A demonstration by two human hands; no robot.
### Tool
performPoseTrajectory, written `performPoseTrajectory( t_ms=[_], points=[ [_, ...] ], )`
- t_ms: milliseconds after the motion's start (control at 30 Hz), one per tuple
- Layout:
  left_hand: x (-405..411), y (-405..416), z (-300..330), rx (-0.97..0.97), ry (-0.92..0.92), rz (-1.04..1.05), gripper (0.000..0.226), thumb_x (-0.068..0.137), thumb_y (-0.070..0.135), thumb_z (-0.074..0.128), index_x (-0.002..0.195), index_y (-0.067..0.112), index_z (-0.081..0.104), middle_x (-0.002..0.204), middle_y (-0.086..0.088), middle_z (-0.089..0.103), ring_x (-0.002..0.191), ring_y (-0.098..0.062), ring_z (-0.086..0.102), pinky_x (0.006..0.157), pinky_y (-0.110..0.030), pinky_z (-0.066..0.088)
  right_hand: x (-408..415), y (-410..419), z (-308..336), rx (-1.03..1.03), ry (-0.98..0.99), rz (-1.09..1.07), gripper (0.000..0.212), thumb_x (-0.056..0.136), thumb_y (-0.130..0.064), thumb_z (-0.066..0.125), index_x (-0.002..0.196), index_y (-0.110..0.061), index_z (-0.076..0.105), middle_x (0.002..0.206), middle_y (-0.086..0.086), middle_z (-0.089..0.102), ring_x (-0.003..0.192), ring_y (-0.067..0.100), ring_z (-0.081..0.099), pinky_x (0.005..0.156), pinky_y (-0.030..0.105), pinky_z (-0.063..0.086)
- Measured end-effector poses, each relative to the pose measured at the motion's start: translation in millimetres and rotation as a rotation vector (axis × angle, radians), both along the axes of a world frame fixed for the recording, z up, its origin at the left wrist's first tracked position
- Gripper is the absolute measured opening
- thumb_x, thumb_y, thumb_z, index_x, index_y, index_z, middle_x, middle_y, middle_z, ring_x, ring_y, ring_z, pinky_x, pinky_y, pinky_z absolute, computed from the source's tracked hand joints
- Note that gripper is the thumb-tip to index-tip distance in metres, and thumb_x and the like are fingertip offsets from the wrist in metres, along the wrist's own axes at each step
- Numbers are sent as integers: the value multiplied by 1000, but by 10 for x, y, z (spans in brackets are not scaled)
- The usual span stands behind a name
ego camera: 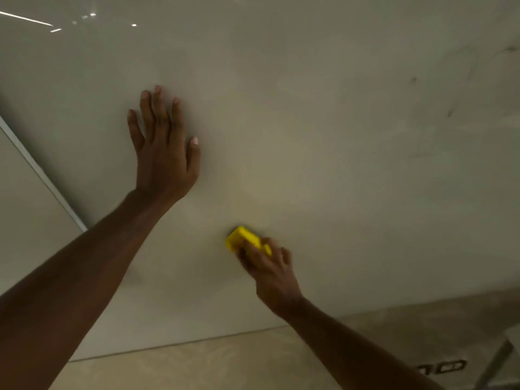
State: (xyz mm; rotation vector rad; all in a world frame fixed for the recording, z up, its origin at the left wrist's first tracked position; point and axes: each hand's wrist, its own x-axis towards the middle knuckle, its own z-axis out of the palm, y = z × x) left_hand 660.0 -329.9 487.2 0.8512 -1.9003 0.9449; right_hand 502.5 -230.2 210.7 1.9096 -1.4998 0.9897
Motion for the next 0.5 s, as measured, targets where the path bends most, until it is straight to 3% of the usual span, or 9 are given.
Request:
performPoseTrajectory(
  t_ms=[133, 200, 400, 433, 500],
  points=[
    [242, -91, -96, 4, -9, -3, 65, 107, 30, 41, 162, 0, 23, 168, -35, 16, 157, -53, 12, 126, -66, 8, -36, -55, -103, 62, 212, 58, 72, 81, -11, 47, 147, -38, 38, 159, -14, 28, 132, 34, 35, 90, 42, 32],
    [349, -137, -118, -2, 0, -1, 65, 107, 31, 39, 162, 1, 22, 167, -36, 15, 157, -54, 11, 126, -67, 7, -260, -15, 3, -25, 98, -21, 69, 83, -9, 53, 145, -37, 44, 158, -13, 33, 129, 37, 40, 91, 41, 34],
    [496, -234, -164, -21, 17, -43, 64, 108, 33, 36, 162, 0, 23, 167, -38, 16, 156, -55, 12, 126, -67, 7, -619, 109, 239, -306, -548, -422, 54, 90, -10, 55, 143, -21, 49, 155, 12, 37, 127, 47, 42, 101, 46, 34],
    [496, -242, -172, -20, 23, -52, 64, 109, 33, 36, 161, 0, 23, 166, -38, 16, 156, -55, 12, 126, -67, 7, -463, 83, 157, -303, -552, -425, 54, 90, -8, 55, 142, -18, 50, 154, 14, 38, 126, 48, 43, 101, 47, 34],
    [486, -257, -185, -25, 33, -66, 63, 109, 32, 37, 161, -1, 24, 166, -38, 16, 156, -55, 13, 126, -67, 7, -100, 33, -114, -212, -360, -325, 57, 87, -5, 52, 142, -21, 51, 154, 7, 38, 123, 48, 46, 96, 48, 36]
  ],
)
